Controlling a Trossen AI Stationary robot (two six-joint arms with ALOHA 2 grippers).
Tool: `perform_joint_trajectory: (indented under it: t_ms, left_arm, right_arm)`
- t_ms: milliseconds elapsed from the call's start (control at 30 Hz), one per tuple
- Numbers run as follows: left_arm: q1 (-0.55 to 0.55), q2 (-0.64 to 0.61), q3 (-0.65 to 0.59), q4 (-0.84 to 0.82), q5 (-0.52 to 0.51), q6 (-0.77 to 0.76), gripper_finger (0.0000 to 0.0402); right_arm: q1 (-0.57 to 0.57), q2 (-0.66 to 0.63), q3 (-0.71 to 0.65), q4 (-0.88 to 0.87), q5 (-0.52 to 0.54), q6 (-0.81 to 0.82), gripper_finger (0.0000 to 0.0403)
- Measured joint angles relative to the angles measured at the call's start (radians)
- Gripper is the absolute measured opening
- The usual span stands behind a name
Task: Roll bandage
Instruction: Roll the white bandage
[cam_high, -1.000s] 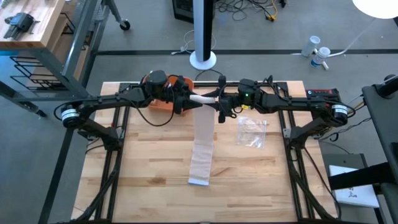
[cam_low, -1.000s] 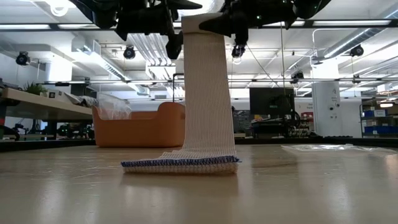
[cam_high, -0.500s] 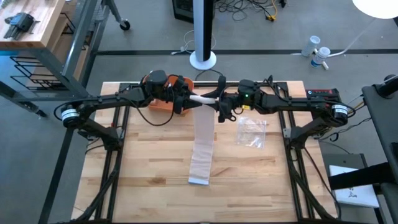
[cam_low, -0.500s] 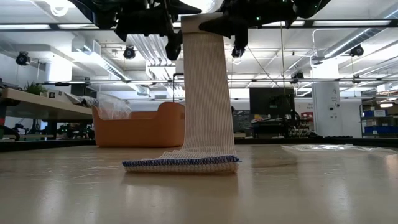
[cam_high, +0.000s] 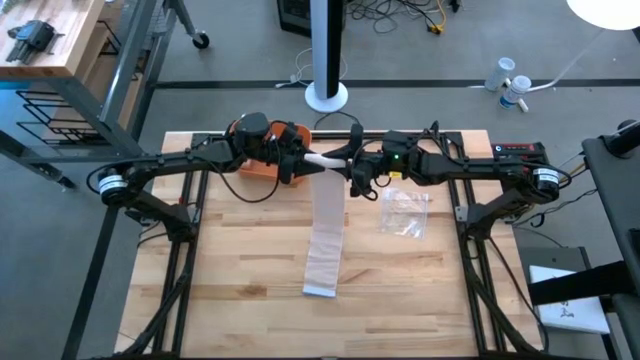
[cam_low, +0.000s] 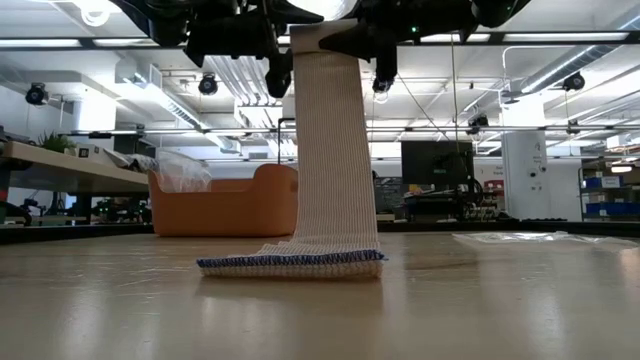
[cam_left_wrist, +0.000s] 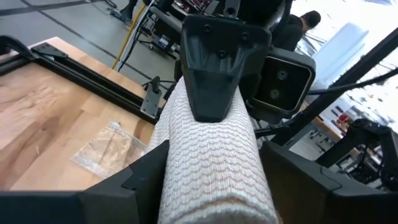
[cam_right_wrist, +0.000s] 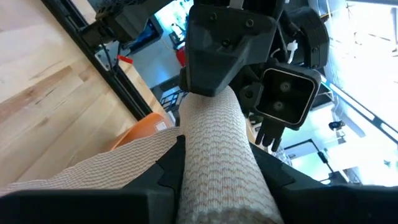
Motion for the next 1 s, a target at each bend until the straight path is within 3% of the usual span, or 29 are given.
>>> perform_joint_trajectory:
  t_ms: [133, 267, 433, 800, 900, 1000]
  left_arm:
    - [0.000, 0.000, 0.000, 0.000, 0.007, 0.008, 0.0201]
    - [0.000, 0.000, -0.001, -0.002, -0.009, 0.009, 0.0149]
    - [0.000, 0.000, -0.002, -0.005, -0.010, 0.010, 0.0093]
    - [-0.001, 0.000, -0.003, -0.005, -0.005, 0.029, 0.0099]
    - [-0.001, 0.000, -0.003, -0.004, -0.005, 0.104, 0.0087]
    - [-0.001, -0.005, -0.002, -0.004, -0.009, 0.227, 0.0082]
  right_arm:
    - [0.000, 0.000, 0.000, 0.001, -0.002, -0.008, 0.0105]
    - [0.002, 0.000, 0.000, 0.001, -0.001, -0.007, 0.0106]
    - [0.009, -0.001, 0.000, -0.006, 0.007, 0.051, 0.0133]
    - [0.048, -0.003, 0.000, -0.030, 0.011, 0.274, 0.0218]
    - [0.061, -0.012, 0.001, -0.033, 0.011, 0.409, 0.0247]
    - [0.063, -0.033, 0.002, -0.034, 0.005, 0.642, 0.0272]
